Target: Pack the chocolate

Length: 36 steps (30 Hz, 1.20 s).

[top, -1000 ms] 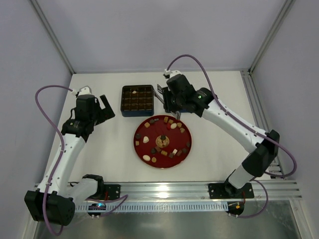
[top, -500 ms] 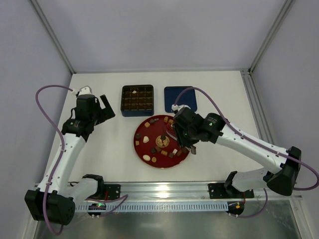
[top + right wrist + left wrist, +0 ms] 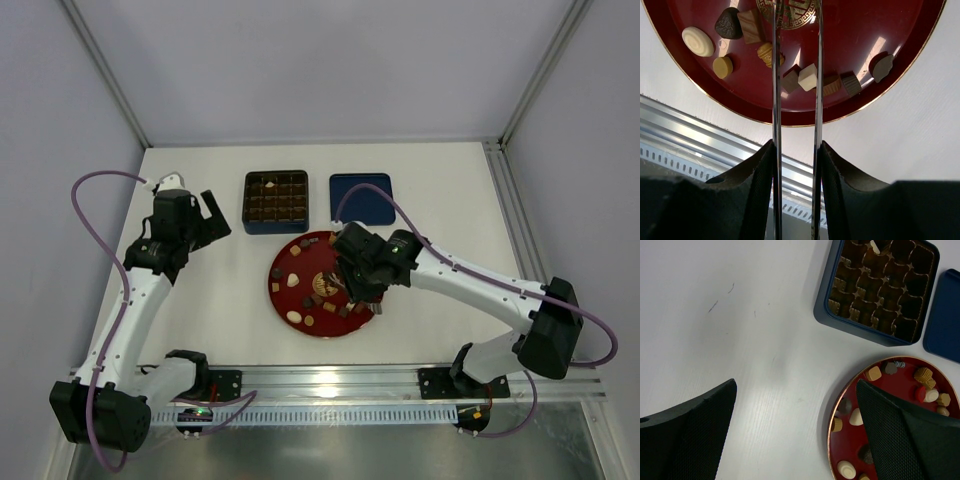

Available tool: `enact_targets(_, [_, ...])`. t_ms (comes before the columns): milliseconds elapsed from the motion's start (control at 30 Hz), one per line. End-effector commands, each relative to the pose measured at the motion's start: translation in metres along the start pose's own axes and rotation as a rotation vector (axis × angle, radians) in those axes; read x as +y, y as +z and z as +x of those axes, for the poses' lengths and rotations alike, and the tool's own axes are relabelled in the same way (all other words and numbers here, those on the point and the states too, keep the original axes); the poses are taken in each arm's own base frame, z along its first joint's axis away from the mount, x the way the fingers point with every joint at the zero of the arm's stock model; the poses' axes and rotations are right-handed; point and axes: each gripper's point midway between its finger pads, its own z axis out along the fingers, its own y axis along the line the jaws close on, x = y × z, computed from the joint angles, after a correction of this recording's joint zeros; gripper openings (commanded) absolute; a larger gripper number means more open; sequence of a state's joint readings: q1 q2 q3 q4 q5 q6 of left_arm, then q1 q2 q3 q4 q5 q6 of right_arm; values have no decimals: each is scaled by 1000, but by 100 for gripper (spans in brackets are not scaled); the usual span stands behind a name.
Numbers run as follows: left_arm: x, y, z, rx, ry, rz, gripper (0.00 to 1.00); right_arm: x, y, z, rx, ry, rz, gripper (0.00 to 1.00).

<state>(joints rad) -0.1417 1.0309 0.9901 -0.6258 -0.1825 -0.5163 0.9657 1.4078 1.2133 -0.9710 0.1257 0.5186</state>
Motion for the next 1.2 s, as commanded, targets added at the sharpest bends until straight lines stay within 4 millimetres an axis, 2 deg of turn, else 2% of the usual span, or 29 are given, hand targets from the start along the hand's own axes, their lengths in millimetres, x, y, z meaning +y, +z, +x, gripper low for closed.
enact_targets(0, [1, 0, -5, -24, -6, -1, 100, 7, 1, -13, -39, 2, -12, 42])
enact_targets(567, [1, 0, -5, -25, -6, -2, 100, 8, 17, -19, -20, -23, 21, 42])
enact_targets(900, [1, 0, -6, -26, -6, -1, 100, 7, 14, -20, -23, -26, 25, 42])
enact_targets(1167, [1, 0, -6, -26, -7, -3, 100, 9, 15, -24, -27, -33, 24, 37])
